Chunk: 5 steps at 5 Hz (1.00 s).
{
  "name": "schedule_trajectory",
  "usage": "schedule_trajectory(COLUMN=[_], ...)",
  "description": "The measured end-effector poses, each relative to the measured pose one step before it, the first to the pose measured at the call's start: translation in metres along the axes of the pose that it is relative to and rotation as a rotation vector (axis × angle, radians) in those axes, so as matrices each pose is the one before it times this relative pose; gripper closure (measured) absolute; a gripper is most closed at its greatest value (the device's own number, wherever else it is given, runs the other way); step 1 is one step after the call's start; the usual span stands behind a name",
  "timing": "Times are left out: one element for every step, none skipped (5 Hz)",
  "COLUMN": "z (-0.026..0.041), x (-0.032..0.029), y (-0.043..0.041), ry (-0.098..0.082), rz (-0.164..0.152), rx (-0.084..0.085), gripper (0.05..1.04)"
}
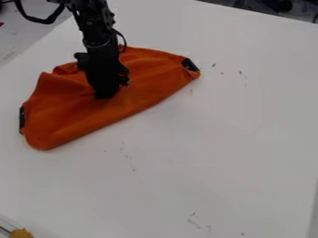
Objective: Unfold the cloth from top left to bottom right
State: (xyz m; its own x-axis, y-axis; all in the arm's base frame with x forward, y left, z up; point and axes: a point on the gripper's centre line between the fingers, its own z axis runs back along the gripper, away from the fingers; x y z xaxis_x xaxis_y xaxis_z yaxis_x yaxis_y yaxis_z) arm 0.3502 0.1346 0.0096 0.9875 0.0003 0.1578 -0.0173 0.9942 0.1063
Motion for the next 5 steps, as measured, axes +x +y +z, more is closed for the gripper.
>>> schedule_trajectory(z=[0.00122, 0.00247, 0.00060, 0.00217, 0.00140], x=[-0.00110, -0.00882, -0.00890, -0.00946, -0.00606], y=[0.00086, -0.00259, -0.00293, -0.00324, 0.00094], ry=[-0.0096, 0.0144, 0.0117, 0.0091, -0.0009], rz=[-0.0049, 0.0189, 0.0126, 0.0080, 0.0185], rx=[0.0110, -0.0056, 0.0033, -0.0082, 0.0273], gripper=[0.206, 0.064, 0.073, 0.076, 0.098])
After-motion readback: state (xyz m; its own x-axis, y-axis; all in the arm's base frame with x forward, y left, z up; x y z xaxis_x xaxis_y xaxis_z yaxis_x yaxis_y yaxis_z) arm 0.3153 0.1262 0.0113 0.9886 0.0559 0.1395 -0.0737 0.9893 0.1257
